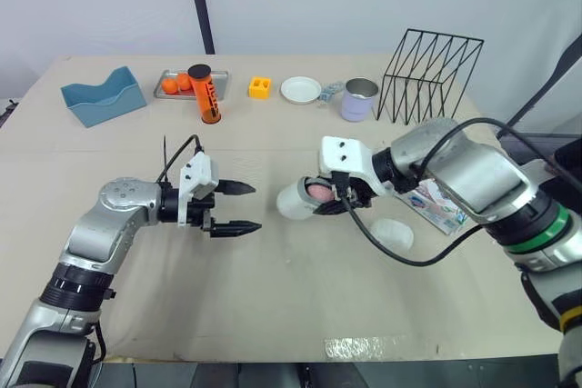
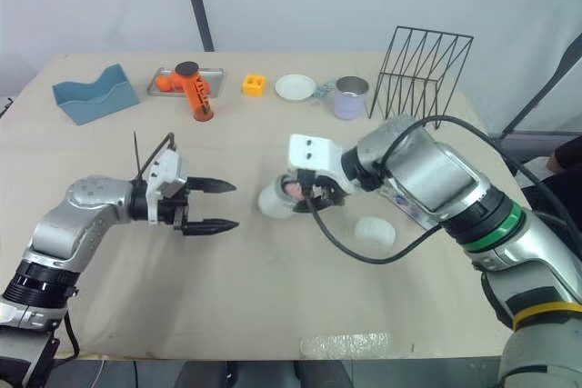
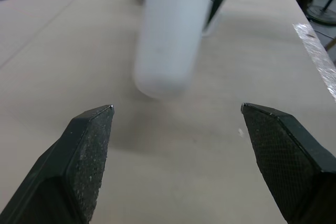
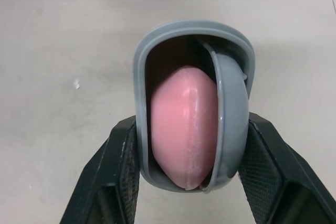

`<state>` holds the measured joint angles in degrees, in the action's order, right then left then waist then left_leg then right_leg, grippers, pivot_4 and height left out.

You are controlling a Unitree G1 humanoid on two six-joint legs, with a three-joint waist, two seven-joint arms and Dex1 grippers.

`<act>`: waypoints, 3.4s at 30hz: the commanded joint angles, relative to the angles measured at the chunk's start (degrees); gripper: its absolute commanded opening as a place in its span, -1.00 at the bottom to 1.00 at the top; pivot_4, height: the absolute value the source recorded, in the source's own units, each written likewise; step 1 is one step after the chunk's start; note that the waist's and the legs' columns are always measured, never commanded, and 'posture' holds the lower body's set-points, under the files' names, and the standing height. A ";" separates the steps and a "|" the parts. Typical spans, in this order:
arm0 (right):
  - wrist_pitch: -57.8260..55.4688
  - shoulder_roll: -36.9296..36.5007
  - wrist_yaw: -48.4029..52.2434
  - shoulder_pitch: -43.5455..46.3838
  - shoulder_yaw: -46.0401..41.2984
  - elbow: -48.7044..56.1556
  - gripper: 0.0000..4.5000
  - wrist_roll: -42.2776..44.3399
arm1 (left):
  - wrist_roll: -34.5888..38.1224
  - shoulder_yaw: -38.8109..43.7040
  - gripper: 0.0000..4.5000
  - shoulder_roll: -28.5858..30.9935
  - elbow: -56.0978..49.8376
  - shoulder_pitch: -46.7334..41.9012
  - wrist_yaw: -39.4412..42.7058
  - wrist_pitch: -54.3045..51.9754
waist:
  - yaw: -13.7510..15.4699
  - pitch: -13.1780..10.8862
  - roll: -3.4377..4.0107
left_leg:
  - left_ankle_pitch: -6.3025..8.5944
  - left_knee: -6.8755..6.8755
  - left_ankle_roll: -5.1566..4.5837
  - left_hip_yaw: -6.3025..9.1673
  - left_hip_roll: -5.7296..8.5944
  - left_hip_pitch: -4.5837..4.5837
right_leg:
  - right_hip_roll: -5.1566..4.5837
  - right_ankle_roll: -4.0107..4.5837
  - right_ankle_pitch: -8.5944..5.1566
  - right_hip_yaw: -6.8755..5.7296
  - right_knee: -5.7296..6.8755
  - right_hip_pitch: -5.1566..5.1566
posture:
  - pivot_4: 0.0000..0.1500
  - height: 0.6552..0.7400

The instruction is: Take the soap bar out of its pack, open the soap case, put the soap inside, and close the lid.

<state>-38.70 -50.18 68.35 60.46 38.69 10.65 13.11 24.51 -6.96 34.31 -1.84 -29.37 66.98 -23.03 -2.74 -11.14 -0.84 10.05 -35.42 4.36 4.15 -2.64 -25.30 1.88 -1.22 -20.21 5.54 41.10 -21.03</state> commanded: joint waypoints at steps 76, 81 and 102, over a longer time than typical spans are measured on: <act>4.10 12.59 15.44 4.95 1.55 -5.87 -0.09 -25.49 | -11.28 -9.58 -0.13 -12.37 -6.28 1.30 -16.09 1.69 | 0.08 0.00 -0.02 | -0.17 -0.10 0.27 0.52 0.05 0.04 | -0.17 0.18 0.10 -0.80 0.08 0.22 | 1.00 1.00; 4.03 12.84 15.44 5.17 1.53 -6.03 -0.09 -25.48 | -11.27 -9.52 -0.13 -12.56 -6.30 1.38 -15.89 1.57 | 0.07 0.00 -0.02 | -0.17 -0.10 0.28 0.53 0.05 0.04 | -0.17 0.18 0.10 -0.81 0.09 0.22 | 1.00 1.00; 3.93 13.16 15.63 5.19 1.35 -6.20 0.12 -25.34 | -9.69 -9.13 -0.13 -12.42 -7.88 1.70 -13.51 -0.52 | 0.07 0.00 -0.02 | -0.18 -0.10 0.28 0.55 0.04 0.05 | -0.17 0.18 0.10 -0.83 0.09 0.23 | 1.00 1.00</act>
<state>-35.10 -37.67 84.19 64.65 42.63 3.07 -12.16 12.56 -15.87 22.34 -7.41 -27.64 51.97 -23.08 -2.67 -11.14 -0.85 9.87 -35.52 4.64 4.70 -2.59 -25.26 1.71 -1.04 -20.11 4.71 41.20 -20.80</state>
